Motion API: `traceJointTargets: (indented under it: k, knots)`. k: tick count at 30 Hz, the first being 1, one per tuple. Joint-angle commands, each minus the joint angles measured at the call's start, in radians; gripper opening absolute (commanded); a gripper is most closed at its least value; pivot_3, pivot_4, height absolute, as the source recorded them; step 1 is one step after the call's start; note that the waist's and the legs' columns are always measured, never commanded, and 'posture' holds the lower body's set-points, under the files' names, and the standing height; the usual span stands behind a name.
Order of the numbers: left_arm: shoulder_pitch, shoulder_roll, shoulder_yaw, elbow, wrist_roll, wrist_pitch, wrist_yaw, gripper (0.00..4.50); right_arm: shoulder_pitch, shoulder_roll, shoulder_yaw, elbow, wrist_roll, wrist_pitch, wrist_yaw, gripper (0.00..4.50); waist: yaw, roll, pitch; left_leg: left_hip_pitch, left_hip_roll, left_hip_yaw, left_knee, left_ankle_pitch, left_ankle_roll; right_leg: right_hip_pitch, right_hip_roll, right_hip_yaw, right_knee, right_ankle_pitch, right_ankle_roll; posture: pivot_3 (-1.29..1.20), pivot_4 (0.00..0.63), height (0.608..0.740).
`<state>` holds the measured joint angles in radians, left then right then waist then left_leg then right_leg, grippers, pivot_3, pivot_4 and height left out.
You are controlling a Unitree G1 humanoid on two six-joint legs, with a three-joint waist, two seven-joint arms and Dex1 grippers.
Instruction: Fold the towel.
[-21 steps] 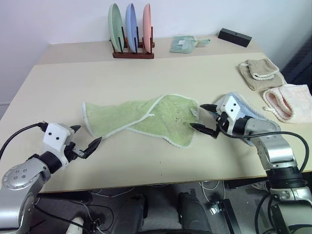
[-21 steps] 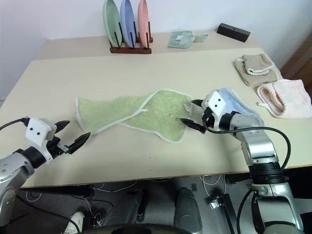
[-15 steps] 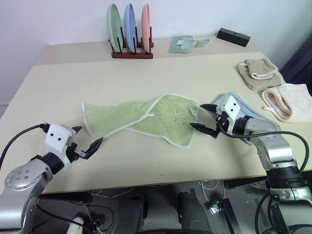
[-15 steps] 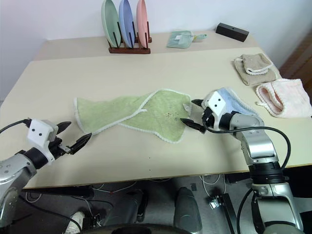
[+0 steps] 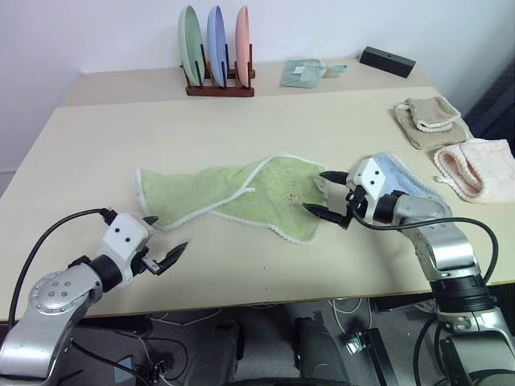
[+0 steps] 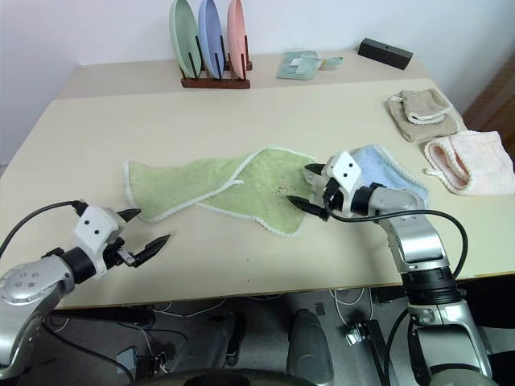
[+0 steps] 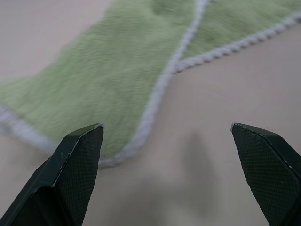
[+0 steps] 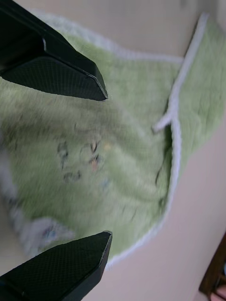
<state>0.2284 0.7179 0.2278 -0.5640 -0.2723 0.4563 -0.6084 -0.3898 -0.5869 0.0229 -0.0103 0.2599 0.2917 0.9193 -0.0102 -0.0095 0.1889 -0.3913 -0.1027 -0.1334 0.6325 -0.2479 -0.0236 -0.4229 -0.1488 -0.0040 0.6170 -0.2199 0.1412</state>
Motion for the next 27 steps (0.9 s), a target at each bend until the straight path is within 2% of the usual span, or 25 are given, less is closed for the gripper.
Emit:
traceJointTargets:
  k: [1, 8, 14, 17, 24, 25, 27]
  knots:
    - [-0.026, 0.034, -0.025, 0.05, 0.094, -0.059, 0.013, 4.42, 0.01, 0.015, -0.008, -0.06, 0.018, 0.004, -0.021, 4.5, 0.0, 0.0, 0.0, 0.0, 0.0, 0.0, 0.0, 0.0, 0.0, 0.0, 0.0, 0.0, 0.0, 0.0, 0.0, 0.0, 0.15, 0.737]
    - [-0.164, 0.031, -0.112, 0.275, 0.217, -0.135, 0.047, 4.42, 0.038, 0.044, -0.009, -0.105, 0.033, 0.022, -0.054, 4.5, 0.001, 0.0, 0.0, 0.0, -0.001, 0.0, 0.0, 0.0, 0.0, 0.0, 0.0, 0.0, 0.0, 0.0, 0.0, 0.0, 0.15, 0.737]
    - [-0.265, -0.006, -0.143, 0.411, 0.234, -0.211, 0.045, 4.42, 0.049, 0.067, 0.002, -0.126, 0.034, 0.026, -0.081, 4.5, 0.0, 0.0, 0.0, 0.0, -0.001, -0.001, 0.0, 0.0, 0.0, 0.0, 0.0, 0.0, 0.001, 0.0, 0.0, 0.0, 0.15, 0.737]
    - [-0.306, -0.023, -0.156, 0.455, 0.238, -0.242, 0.04, 3.66, 0.05, 0.077, -0.001, -0.128, 0.039, 0.021, -0.094, 4.5, 0.0, 0.0, 0.0, 0.001, -0.001, -0.001, 0.0, 0.0, 0.0, -0.001, 0.0, 0.0, 0.002, 0.0, 0.0, 0.0, 0.15, 0.737]
    - [-0.282, -0.009, -0.127, 0.442, 0.235, -0.264, 0.03, 0.22, 0.047, 0.073, 0.004, -0.138, 0.035, 0.016, -0.098, 4.5, -0.003, 0.0, 0.0, 0.0, -0.001, -0.001, 0.0, 0.0, 0.0, -0.001, 0.0, 0.0, 0.002, 0.0, 0.0, 0.0, 0.15, 0.737]
    - [-0.273, -0.005, -0.118, 0.431, 0.235, -0.265, 0.03, 0.02, 0.038, 0.07, 0.007, -0.136, 0.031, 0.015, -0.096, 4.5, -0.004, 0.0, 0.0, 0.0, -0.001, -0.001, 0.0, 0.0, 0.0, -0.001, 0.0, 0.0, 0.002, 0.0, 0.0, 0.0, 0.15, 0.737]
    - [-0.251, 0.002, -0.089, 0.396, 0.226, -0.259, 0.033, 0.02, 0.001, 0.064, 0.015, -0.11, 0.011, 0.005, -0.094, 4.5, -0.005, 0.0, 0.0, 0.0, -0.001, -0.001, 0.0, 0.0, 0.0, -0.001, 0.0, 0.0, 0.002, 0.0, 0.0, 0.0, 0.15, 0.737]
